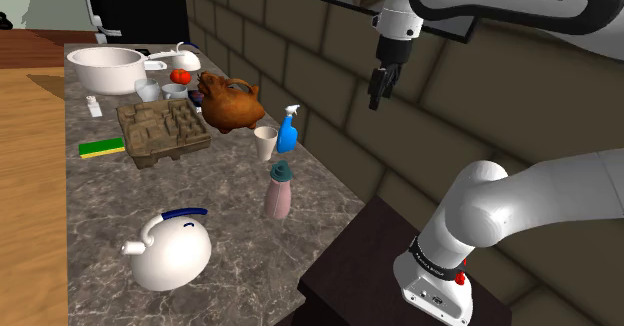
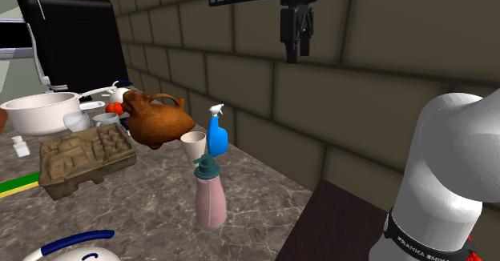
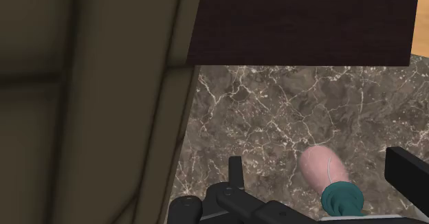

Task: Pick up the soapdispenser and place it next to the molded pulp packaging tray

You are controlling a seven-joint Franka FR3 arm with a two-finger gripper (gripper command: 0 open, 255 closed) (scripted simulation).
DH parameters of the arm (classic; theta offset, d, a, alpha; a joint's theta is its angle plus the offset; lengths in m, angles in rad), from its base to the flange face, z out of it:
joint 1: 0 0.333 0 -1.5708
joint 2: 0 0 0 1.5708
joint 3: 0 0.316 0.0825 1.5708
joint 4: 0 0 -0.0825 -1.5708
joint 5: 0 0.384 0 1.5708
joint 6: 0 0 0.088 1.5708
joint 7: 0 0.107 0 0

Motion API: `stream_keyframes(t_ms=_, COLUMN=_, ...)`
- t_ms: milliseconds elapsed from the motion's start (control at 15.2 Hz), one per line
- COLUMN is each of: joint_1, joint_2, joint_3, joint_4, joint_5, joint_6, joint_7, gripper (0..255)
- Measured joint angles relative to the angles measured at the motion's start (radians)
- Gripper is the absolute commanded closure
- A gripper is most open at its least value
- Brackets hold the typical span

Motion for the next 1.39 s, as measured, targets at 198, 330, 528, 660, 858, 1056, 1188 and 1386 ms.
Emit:
stream_keyframes(t_ms=198, joint_1=0.0, joint_2=-0.008, joint_3=0.012, joint_4=-0.039, joint_5=0.011, joint_6=0.04, joint_7=0.029, gripper=0)
stream_keyframes(t_ms=330, joint_1=0.002, joint_2=-0.012, joint_3=0.033, joint_4=-0.105, joint_5=0.029, joint_6=0.119, joint_7=0.075, gripper=0)
stream_keyframes(t_ms=528, joint_1=0.006, joint_2=-0.006, joint_3=0.068, joint_4=-0.185, joint_5=0.056, joint_6=0.233, joint_7=0.149, gripper=0)
stream_keyframes(t_ms=660, joint_1=0.008, joint_2=0.007, joint_3=0.091, joint_4=-0.237, joint_5=0.072, joint_6=0.317, joint_7=0.195, gripper=0)
stream_keyframes(t_ms=858, joint_1=0.012, joint_2=0.062, joint_3=0.134, joint_4=-0.294, joint_5=0.096, joint_6=0.457, joint_7=0.273, gripper=0)
stream_keyframes(t_ms=1056, joint_1=0.013, joint_2=0.123, joint_3=0.177, joint_4=-0.34, joint_5=0.113, joint_6=0.596, joint_7=0.351, gripper=0)
stream_keyframes(t_ms=1188, joint_1=0.007, joint_2=0.18, joint_3=0.204, joint_4=-0.356, joint_5=0.116, joint_6=0.689, joint_7=0.4, gripper=0)
stream_keyframes(t_ms=1386, joint_1=-0.01, joint_2=0.294, joint_3=0.253, joint_4=-0.36, joint_5=0.107, joint_6=0.837, joint_7=0.486, gripper=0)
